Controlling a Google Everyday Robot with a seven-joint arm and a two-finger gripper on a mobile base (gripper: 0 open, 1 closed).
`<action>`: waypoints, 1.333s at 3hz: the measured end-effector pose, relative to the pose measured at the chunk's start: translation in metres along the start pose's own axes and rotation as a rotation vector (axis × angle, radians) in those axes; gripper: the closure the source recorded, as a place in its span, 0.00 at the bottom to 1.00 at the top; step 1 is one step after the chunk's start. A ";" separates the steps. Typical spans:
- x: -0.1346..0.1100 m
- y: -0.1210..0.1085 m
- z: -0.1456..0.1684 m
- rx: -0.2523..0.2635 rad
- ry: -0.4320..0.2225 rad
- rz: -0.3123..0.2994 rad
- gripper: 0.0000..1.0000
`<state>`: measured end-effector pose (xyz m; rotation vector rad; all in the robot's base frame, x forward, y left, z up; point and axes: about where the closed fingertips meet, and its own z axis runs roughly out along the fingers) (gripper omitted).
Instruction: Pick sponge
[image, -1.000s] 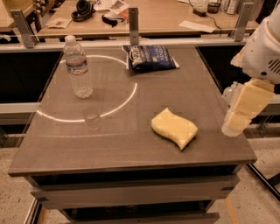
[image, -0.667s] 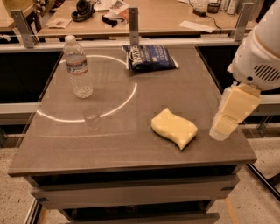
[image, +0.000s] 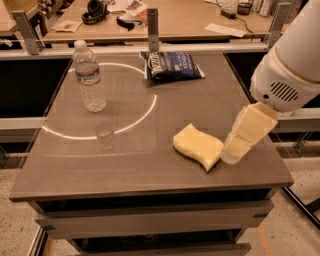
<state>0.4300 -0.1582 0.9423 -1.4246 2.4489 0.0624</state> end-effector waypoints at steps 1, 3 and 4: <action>-0.015 0.018 0.015 -0.019 0.006 -0.014 0.00; -0.033 0.027 0.053 -0.037 0.051 0.001 0.00; -0.043 0.013 0.067 -0.017 0.064 0.040 0.00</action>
Offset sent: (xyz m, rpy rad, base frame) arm -0.0038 0.0618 -0.0546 -0.0390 0.0845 0.0314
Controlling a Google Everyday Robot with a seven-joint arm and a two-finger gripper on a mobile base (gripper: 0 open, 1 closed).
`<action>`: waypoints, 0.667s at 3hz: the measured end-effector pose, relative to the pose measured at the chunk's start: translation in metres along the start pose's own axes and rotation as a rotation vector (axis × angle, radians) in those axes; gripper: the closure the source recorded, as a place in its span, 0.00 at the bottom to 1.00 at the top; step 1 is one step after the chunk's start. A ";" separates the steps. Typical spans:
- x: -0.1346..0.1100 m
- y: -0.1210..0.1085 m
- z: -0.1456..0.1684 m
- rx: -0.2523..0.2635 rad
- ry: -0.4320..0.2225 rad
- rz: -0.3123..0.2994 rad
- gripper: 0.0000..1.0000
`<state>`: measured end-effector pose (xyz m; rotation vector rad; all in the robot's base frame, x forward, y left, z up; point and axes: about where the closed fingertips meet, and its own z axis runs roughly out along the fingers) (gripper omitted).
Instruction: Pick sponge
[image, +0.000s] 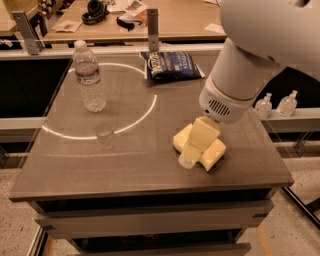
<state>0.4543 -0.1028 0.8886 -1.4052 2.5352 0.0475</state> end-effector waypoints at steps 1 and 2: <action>-0.012 -0.008 0.012 0.017 0.016 0.035 0.00; -0.021 -0.010 0.026 0.014 0.027 0.055 0.00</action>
Offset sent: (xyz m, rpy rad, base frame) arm 0.0356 0.0249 -0.0373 -0.0224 0.0304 -0.0838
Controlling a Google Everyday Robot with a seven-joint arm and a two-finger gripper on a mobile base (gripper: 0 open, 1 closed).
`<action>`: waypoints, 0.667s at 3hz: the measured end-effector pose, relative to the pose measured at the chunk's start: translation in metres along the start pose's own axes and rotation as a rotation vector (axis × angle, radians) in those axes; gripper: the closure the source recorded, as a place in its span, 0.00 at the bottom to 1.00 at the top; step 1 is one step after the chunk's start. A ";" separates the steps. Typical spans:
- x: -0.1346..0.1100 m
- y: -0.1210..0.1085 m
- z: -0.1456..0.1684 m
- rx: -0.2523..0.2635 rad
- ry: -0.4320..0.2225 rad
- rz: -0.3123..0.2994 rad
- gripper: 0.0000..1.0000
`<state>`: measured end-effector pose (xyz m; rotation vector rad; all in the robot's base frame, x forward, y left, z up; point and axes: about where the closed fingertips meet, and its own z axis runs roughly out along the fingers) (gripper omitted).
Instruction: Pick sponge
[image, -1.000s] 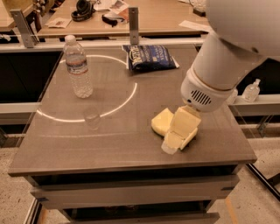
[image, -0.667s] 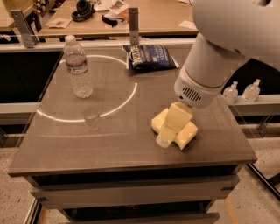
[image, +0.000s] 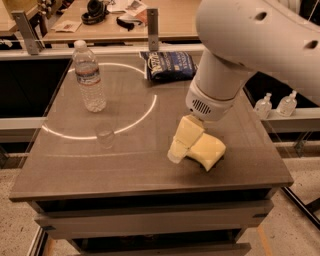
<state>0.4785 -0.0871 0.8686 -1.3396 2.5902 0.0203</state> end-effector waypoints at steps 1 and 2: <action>0.000 -0.006 0.010 -0.008 0.005 0.011 0.00; 0.009 -0.014 0.015 -0.017 0.011 0.023 0.00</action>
Offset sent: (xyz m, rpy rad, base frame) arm 0.0121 -0.0286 -0.0217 0.0095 0.0371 -0.0335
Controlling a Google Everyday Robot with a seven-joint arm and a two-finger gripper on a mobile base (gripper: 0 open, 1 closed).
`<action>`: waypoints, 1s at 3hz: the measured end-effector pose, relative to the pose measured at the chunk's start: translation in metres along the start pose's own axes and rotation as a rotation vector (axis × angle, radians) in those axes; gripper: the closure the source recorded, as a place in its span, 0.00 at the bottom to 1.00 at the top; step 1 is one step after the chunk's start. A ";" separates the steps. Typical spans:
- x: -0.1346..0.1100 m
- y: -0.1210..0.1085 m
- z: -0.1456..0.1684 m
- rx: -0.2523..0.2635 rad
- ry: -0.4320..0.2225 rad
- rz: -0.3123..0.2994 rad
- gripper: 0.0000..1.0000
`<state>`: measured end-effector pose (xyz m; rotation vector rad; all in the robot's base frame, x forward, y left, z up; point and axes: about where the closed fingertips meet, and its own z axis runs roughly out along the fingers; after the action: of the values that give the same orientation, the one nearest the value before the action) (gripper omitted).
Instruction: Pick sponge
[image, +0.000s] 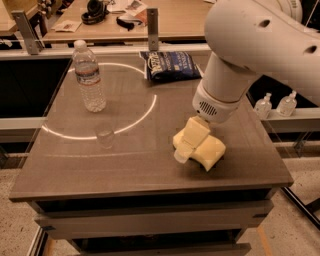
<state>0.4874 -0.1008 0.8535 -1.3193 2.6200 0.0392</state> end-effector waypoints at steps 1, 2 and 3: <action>0.010 0.002 0.004 -0.005 0.009 -0.010 0.00; 0.021 0.015 0.021 -0.012 0.030 -0.043 0.00; 0.017 0.013 0.028 -0.011 0.037 -0.048 0.00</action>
Offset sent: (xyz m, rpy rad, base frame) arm -0.0253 -0.0096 -0.0310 -0.0190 0.0320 0.0396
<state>0.4722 -0.1037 0.8218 -1.3992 2.6215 0.0222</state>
